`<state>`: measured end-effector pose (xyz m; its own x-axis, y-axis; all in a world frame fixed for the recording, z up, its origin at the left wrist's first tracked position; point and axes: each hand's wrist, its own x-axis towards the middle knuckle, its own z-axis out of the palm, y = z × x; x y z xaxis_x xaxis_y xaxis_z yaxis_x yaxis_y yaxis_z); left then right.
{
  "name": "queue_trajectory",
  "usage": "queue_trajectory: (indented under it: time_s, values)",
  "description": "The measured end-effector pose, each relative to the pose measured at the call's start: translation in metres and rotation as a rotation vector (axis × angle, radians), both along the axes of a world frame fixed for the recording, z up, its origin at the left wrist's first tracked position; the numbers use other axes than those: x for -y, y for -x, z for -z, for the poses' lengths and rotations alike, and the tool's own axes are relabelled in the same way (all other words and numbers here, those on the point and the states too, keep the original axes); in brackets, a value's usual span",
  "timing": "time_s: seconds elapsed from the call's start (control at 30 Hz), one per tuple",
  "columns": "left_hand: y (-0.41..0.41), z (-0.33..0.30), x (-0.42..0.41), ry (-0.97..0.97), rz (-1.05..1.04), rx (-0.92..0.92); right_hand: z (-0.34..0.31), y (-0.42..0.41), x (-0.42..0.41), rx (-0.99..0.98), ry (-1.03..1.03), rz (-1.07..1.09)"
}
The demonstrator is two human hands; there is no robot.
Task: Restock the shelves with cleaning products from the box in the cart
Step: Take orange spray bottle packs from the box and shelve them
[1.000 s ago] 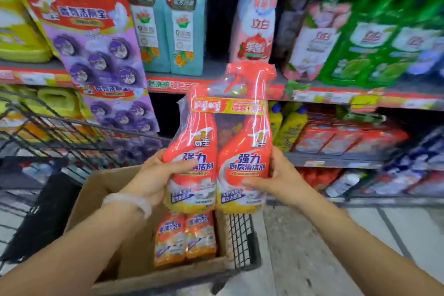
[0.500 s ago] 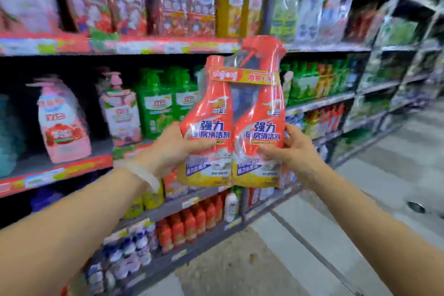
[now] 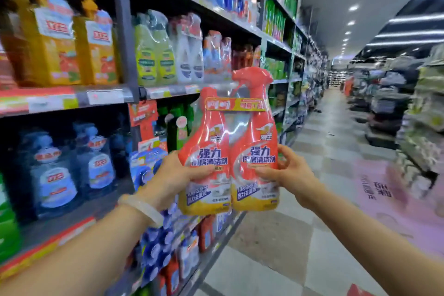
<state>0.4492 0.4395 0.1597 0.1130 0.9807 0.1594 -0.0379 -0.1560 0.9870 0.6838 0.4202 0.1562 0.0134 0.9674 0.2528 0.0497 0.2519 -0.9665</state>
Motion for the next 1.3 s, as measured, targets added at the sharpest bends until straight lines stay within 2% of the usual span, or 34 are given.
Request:
queue_trajectory:
  time_s: [0.33, 0.6, 0.73, 0.83, 0.97, 1.13, 1.2, 1.3]
  values:
    - [-0.166, 0.009, -0.221, 0.016, 0.219, -0.045, 0.020, -0.155, -0.177, -0.066, 0.047, 0.156]
    - [-0.282, -0.004, -0.408, 0.008, 0.131, -0.027, -0.002, -0.281, -0.379, -0.037, 0.007, 0.098]
    - [-0.315, -0.031, -0.487, 0.013, 0.019, -0.004, -0.029, -0.312, -0.477, -0.015, -0.027, 0.009]
    - [-0.324, -0.045, -0.546, -0.018, -0.088, -0.055, -0.041, -0.321, -0.549, 0.010, -0.079, -0.037]
    - [-0.322, -0.065, -0.615, -0.152, -0.247, -0.142, -0.057, -0.321, -0.643, 0.015, -0.170, -0.111]
    - [-0.315, -0.109, -0.693, -0.344, -0.355, -0.091, -0.109, -0.302, -0.761, 0.016, -0.291, -0.210]
    - [-0.306, -0.134, -0.723, -0.445, -0.482, -0.144, -0.135, -0.290, -0.806, 0.004, -0.345, -0.264]
    - [-0.286, -0.167, -0.761, -0.526, -0.742, -0.344, -0.171, -0.270, -0.863, 0.013, -0.450, -0.328]
